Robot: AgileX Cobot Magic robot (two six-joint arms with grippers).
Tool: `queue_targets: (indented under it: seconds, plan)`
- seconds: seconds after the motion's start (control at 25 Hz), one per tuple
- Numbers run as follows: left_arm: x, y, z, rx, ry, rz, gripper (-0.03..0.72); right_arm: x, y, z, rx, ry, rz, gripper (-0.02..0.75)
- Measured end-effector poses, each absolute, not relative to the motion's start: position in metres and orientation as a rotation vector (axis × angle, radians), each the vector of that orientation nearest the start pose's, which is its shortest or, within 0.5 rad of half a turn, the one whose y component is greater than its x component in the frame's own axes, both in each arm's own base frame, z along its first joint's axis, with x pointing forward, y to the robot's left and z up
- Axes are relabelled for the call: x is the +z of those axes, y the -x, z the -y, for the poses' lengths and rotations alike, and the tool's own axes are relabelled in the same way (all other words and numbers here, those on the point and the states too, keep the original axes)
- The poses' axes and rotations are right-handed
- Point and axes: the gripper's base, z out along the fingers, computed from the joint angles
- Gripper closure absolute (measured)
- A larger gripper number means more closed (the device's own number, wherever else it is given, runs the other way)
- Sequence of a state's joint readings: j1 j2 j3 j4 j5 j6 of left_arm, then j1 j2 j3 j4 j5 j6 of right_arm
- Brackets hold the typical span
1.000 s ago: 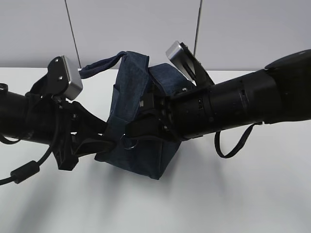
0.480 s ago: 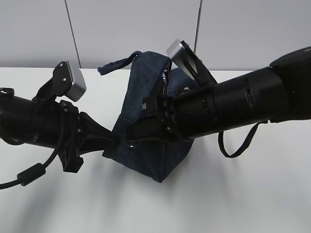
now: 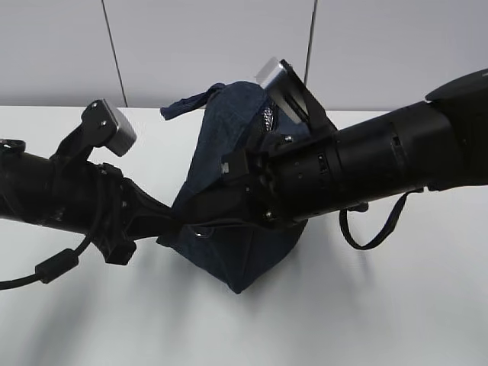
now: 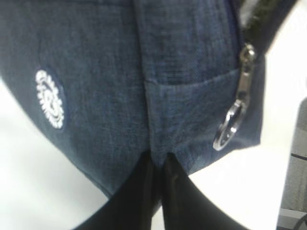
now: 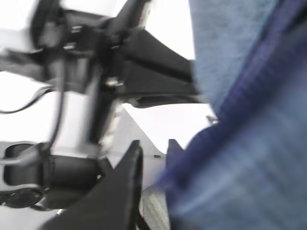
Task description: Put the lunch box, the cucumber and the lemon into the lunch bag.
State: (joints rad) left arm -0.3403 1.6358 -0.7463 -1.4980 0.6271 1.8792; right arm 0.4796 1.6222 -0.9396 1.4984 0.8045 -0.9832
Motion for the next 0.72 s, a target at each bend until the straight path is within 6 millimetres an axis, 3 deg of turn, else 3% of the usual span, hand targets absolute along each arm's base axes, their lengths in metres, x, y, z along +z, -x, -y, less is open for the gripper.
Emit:
queue_targets:
  seconds: [0.08, 0.2, 0.48, 0.72]
  plan:
    - [0.181, -0.262, 0.148, -0.710, -1.083, -2.074, 0.697, 0.244, -0.255, -0.208, 1.425, 0.476, -2.318, 0.486]
    - [0.181, -0.262, 0.148, -0.710, -1.065, -2.088, 0.697, 0.247, -0.253, -0.208, 1.439, 0.488, -2.308, 0.451]
    - [0.184, -0.264, 0.144, -0.655, -1.008, -2.113, 0.697, 0.271, -0.242, -0.203, 1.450, 0.546, -2.218, 0.440]
    - [0.196, -0.262, 0.143, -0.652, -0.974, -2.094, 0.699, 0.277, -0.237, -0.204, 1.511, 0.575, -2.202, 0.458]
